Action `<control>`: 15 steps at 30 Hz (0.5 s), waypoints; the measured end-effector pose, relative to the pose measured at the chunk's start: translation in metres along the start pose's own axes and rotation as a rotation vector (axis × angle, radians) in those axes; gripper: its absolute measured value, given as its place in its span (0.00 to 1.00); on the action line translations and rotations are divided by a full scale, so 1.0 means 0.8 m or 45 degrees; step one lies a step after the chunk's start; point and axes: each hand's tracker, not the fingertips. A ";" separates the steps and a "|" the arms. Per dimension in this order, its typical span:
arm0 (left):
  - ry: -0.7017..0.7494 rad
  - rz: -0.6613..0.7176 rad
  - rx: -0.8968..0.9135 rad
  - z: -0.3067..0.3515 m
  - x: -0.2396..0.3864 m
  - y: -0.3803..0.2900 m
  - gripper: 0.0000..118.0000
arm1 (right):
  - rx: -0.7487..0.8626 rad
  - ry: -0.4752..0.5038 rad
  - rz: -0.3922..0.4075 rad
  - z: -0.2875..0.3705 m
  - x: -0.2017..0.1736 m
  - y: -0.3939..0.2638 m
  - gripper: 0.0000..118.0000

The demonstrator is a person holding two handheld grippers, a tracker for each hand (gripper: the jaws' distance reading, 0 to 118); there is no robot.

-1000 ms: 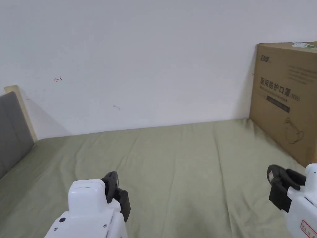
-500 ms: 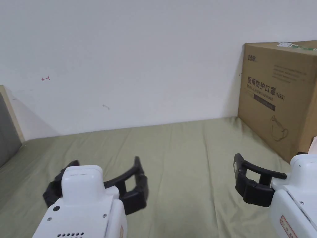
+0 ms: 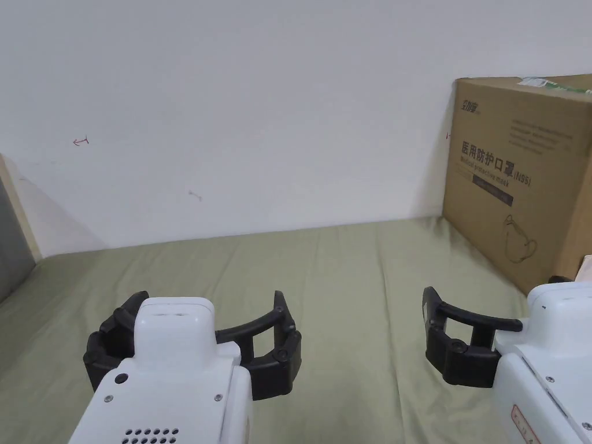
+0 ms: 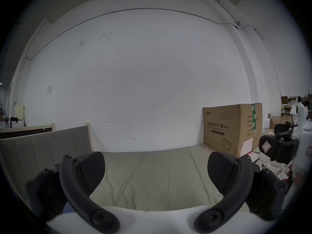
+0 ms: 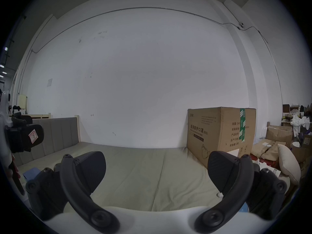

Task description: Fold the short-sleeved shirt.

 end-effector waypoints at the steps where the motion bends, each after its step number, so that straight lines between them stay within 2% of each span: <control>1: -0.001 0.000 -0.006 -0.002 0.000 0.001 1.00 | -0.010 0.005 -0.011 -0.001 0.000 -0.001 1.00; 7: -0.024 0.103 -0.059 -0.008 -0.009 -0.004 1.00 | -0.046 0.007 -0.018 -0.005 0.000 -0.004 1.00; 11: 0.115 0.066 -0.112 -0.015 -0.001 -0.010 1.00 | -0.058 0.010 0.006 -0.007 -0.001 -0.005 1.00; 15: 0.134 0.086 -0.163 -0.022 -0.001 -0.015 1.00 | -0.078 0.016 0.006 -0.008 -0.002 -0.007 1.00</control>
